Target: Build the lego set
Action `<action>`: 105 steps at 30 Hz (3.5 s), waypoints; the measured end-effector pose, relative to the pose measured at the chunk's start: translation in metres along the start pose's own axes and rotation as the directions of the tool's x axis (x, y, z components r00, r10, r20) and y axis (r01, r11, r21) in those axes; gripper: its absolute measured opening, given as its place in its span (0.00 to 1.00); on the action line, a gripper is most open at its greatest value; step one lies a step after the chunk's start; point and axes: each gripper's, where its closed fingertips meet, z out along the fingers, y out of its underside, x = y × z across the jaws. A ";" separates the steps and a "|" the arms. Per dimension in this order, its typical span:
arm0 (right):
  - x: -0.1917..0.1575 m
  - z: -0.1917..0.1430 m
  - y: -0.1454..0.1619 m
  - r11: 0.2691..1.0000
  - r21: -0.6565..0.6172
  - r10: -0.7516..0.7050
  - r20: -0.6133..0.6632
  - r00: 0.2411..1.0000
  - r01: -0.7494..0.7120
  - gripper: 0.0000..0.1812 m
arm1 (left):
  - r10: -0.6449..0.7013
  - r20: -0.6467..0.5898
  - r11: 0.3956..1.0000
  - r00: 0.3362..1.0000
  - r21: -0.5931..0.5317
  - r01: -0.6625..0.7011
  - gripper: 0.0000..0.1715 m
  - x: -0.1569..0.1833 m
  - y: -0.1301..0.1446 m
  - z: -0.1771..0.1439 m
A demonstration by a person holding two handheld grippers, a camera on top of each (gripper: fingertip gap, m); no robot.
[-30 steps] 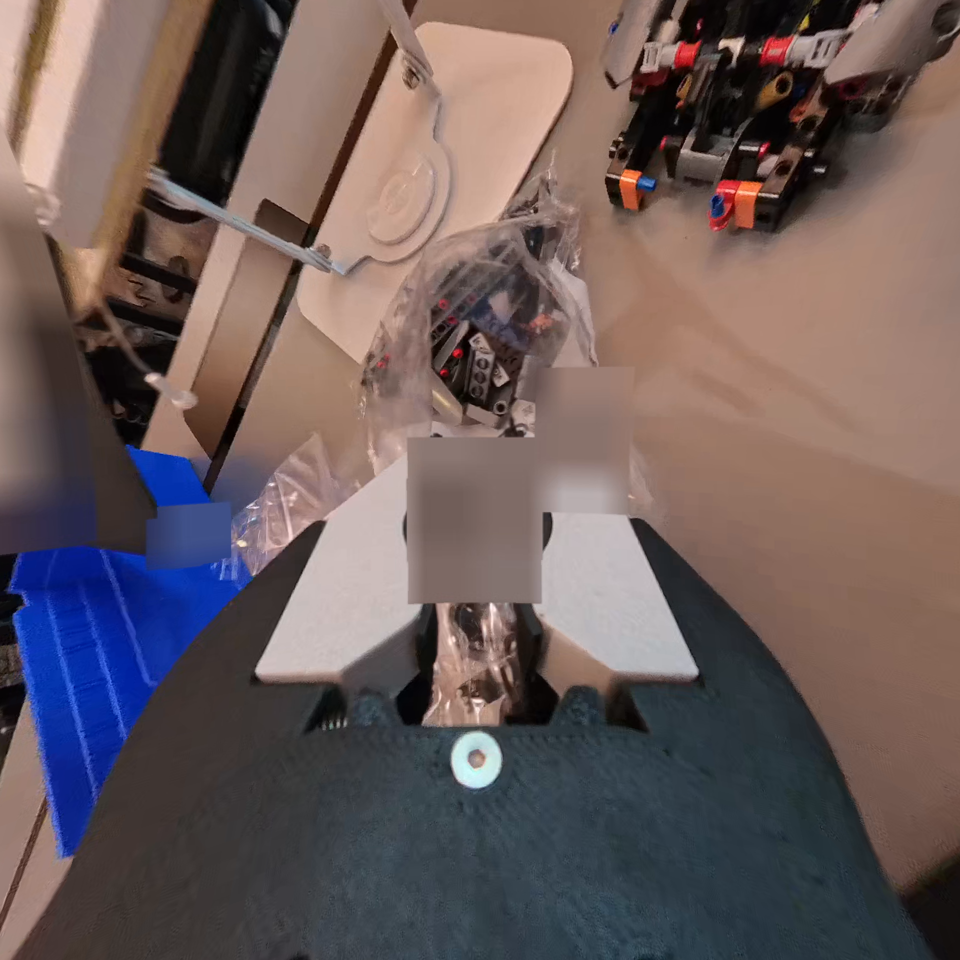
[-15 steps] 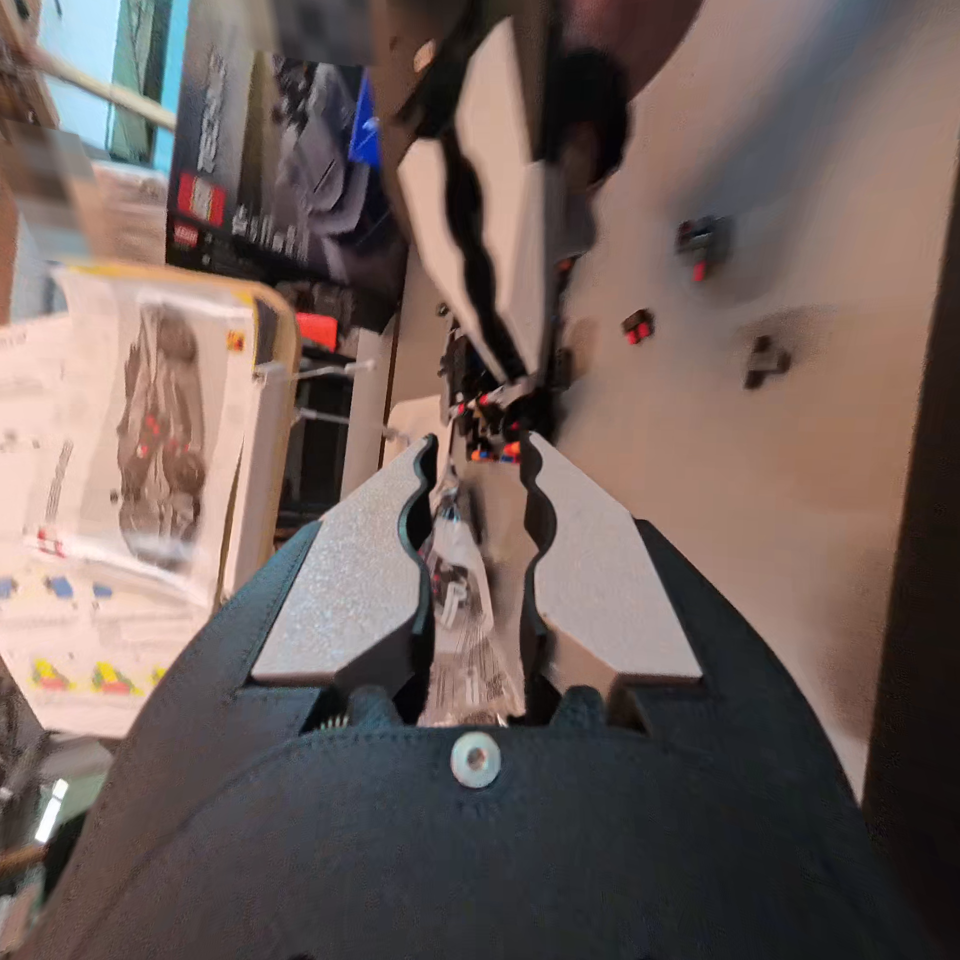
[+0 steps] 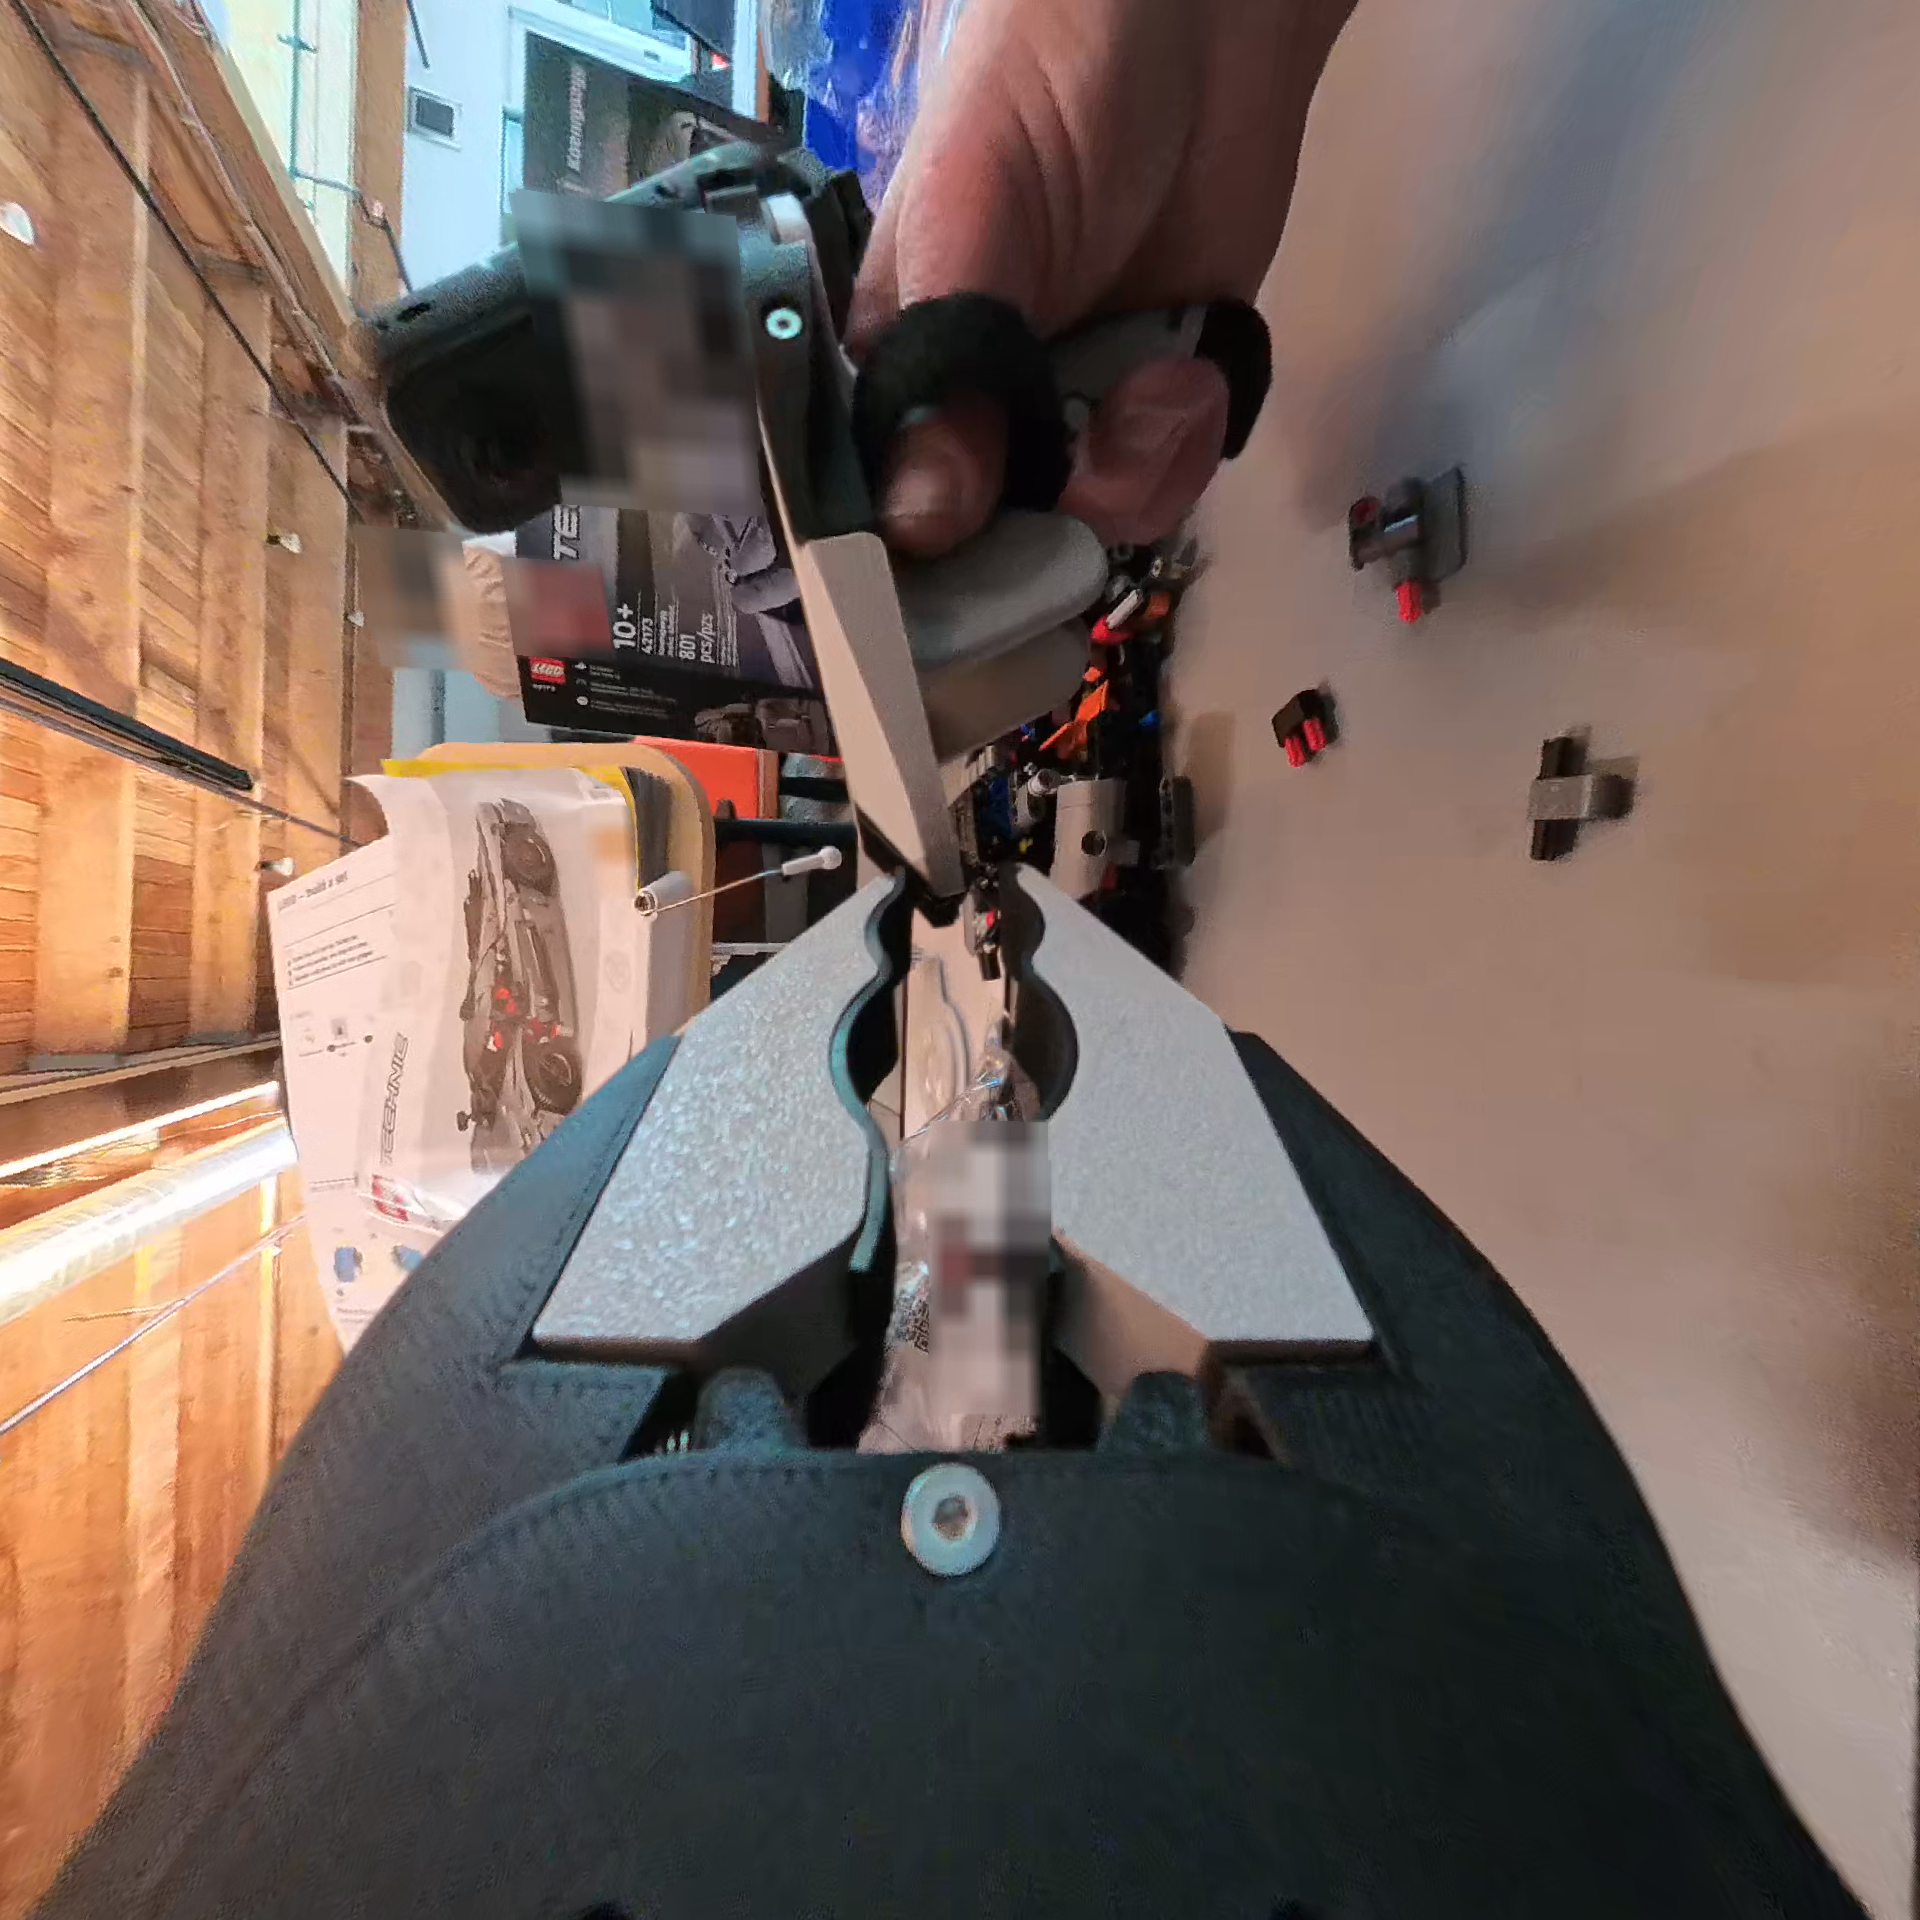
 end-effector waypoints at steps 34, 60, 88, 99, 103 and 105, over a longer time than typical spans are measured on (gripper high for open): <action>0.016 -0.004 -0.010 0.996 0.075 0.047 -0.059 0.997 -0.043 0.13 | -0.240 0.108 0.960 0.965 -0.124 0.253 0.05 -0.053 0.104 -0.044; 0.001 -0.019 -0.051 0.943 0.320 0.098 -0.004 0.995 -0.091 0.04 | -0.172 0.181 0.984 0.968 0.077 0.160 0.05 -0.054 0.002 0.004; 0.039 -0.028 -0.028 0.751 -0.453 -0.657 -0.588 0.472 0.480 0.03 | -0.766 -0.307 0.553 0.564 0.130 0.823 0.11 -0.038 0.011 0.021; 0.039 -0.034 -0.036 0.561 -0.668 -0.815 -0.549 0.185 0.488 0.03 | -0.836 -0.300 0.457 0.459 0.082 0.886 0.05 -0.035 0.014 0.028; 0.037 -0.034 -0.038 0.510 -0.709 -0.844 -0.521 0.127 0.486 0.03 | -0.851 -0.365 0.369 0.378 0.098 0.924 0.06 -0.037 0.009 0.026; 0.036 -0.033 -0.037 0.500 -0.713 -0.850 -0.513 0.120 0.491 0.03 | -0.860 -0.385 0.320 0.336 0.105 0.941 0.08 -0.041 0.011 0.023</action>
